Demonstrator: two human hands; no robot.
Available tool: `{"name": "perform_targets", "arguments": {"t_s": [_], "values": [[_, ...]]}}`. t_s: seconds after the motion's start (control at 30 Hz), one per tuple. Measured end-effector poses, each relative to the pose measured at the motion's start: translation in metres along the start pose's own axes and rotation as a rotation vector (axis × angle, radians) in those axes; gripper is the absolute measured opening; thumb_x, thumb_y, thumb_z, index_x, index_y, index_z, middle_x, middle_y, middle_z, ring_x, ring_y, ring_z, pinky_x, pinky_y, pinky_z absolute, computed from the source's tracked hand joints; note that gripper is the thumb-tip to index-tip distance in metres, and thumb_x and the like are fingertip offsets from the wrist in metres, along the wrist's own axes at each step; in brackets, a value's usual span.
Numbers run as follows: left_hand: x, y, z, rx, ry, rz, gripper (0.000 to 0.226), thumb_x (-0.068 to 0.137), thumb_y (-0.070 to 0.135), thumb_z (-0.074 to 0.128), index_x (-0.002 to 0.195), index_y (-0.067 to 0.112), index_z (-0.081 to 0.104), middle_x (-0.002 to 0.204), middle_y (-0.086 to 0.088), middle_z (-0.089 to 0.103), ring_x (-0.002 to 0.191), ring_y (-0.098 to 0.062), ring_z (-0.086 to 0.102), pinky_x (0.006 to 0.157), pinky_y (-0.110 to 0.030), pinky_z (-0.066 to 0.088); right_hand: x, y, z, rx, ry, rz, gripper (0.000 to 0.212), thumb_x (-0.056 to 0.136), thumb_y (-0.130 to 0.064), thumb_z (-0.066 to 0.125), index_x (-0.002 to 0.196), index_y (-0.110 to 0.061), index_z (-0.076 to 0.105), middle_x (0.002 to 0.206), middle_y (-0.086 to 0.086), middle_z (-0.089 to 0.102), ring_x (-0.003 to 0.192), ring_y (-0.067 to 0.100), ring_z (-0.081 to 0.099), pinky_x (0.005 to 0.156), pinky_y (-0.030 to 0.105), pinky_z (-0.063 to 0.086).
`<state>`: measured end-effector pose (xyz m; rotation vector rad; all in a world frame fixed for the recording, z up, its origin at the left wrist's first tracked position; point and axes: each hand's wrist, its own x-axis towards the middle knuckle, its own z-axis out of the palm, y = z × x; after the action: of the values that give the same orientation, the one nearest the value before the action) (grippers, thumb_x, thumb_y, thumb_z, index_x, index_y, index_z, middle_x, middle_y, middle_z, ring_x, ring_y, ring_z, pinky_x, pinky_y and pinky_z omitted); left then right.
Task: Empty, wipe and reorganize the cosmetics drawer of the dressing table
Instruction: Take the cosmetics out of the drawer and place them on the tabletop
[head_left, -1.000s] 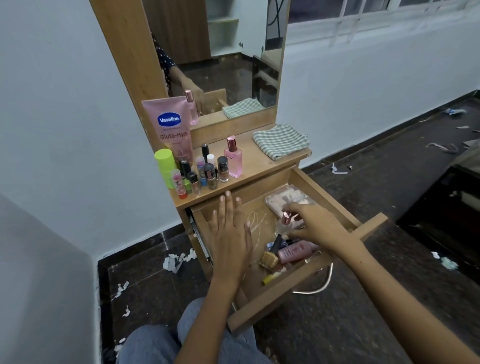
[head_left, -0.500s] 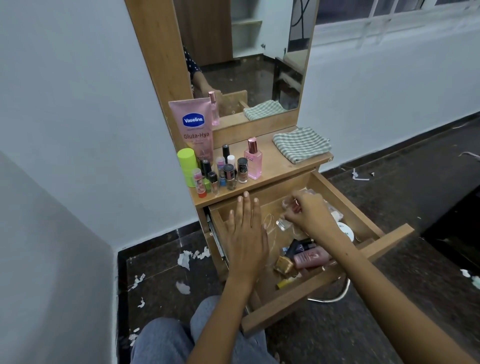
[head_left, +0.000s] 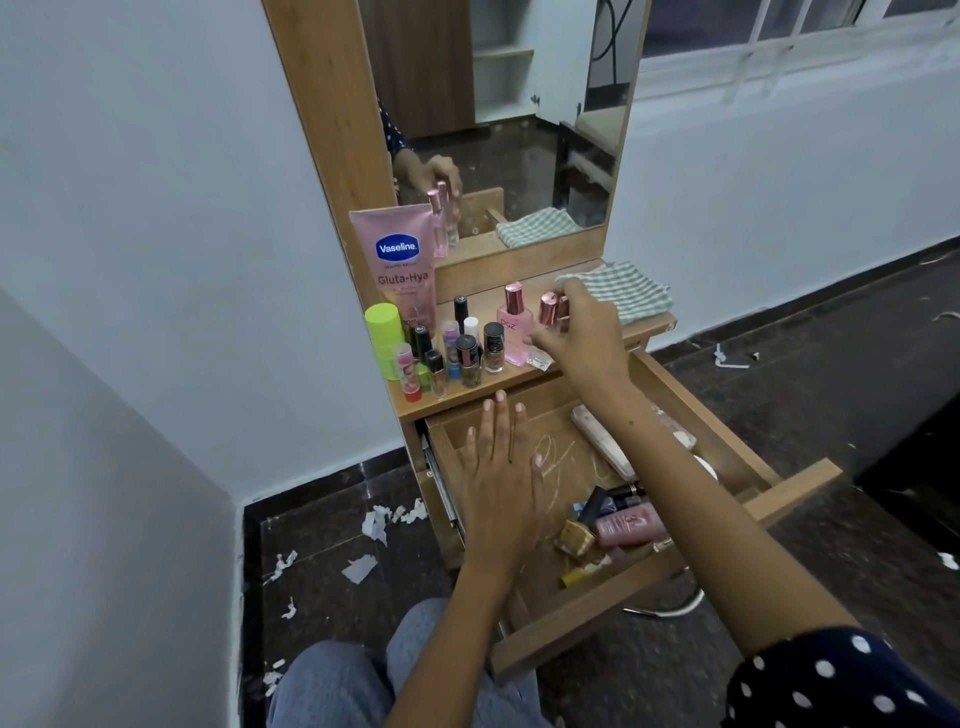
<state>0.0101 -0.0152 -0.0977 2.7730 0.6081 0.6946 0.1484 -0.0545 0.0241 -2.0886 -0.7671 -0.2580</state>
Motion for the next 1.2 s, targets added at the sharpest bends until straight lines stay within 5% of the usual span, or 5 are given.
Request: {"name": "perform_targets", "arguments": {"t_s": [0.17,0.4,0.83,1.03,1.2], "values": [[0.0,-0.001,0.001,0.005,-0.004,0.002,0.058,0.096,0.029,0.024,0.151,0.011,0.018,0.16,-0.009,0.006,0.147,-0.021,0.0,0.116,-0.042,0.006,-0.001,0.011,0.009,0.108,0.049,0.031,0.038,0.076,-0.023,0.079,0.104,-0.007,0.059,0.091,0.005,0.068,0.081,0.015,0.064,0.072,0.034,0.058],[0.001,-0.001,-0.001,0.002,-0.02,0.005,0.057,0.096,0.029,0.023,0.15,0.01,0.022,0.159,-0.01,0.01,0.147,-0.024,0.006,0.116,-0.043,0.01,-0.004,0.017,0.015,0.227,0.044,0.101,0.049,0.07,-0.002,0.08,0.114,-0.001,0.059,0.105,0.01,0.067,0.093,0.01,0.059,0.07,-0.003,0.045],[-0.003,-0.001,-0.004,-0.109,-0.036,0.046,0.048,0.099,0.03,0.028,0.142,0.012,0.039,0.158,-0.008,0.018,0.147,-0.019,0.008,0.118,-0.04,0.008,-0.04,0.041,-0.001,0.171,0.016,0.02,0.055,0.074,-0.004,0.077,0.124,-0.009,0.055,0.115,0.003,0.063,0.103,0.01,0.061,0.086,0.021,0.053],[-0.002,0.0,-0.008,-0.223,-0.028,0.157,0.038,0.098,0.028,0.035,0.101,0.01,0.068,0.118,-0.009,0.063,0.114,-0.022,0.055,0.101,-0.038,0.041,-0.087,0.08,-0.031,-0.464,-0.74,-0.046,0.032,0.081,-0.023,0.068,0.113,-0.022,0.063,0.102,-0.006,0.062,0.098,0.017,0.059,0.08,0.028,0.046],[-0.003,-0.001,-0.005,-0.179,-0.044,0.162,0.036,0.094,0.027,0.036,0.094,0.012,0.068,0.108,-0.006,0.066,0.104,-0.019,0.057,0.095,-0.036,0.043,-0.1,0.078,-0.029,-0.483,-0.847,-0.03,0.035,0.074,-0.029,0.074,0.108,-0.029,0.065,0.104,-0.008,0.066,0.099,0.013,0.061,0.088,0.032,0.049]]}}
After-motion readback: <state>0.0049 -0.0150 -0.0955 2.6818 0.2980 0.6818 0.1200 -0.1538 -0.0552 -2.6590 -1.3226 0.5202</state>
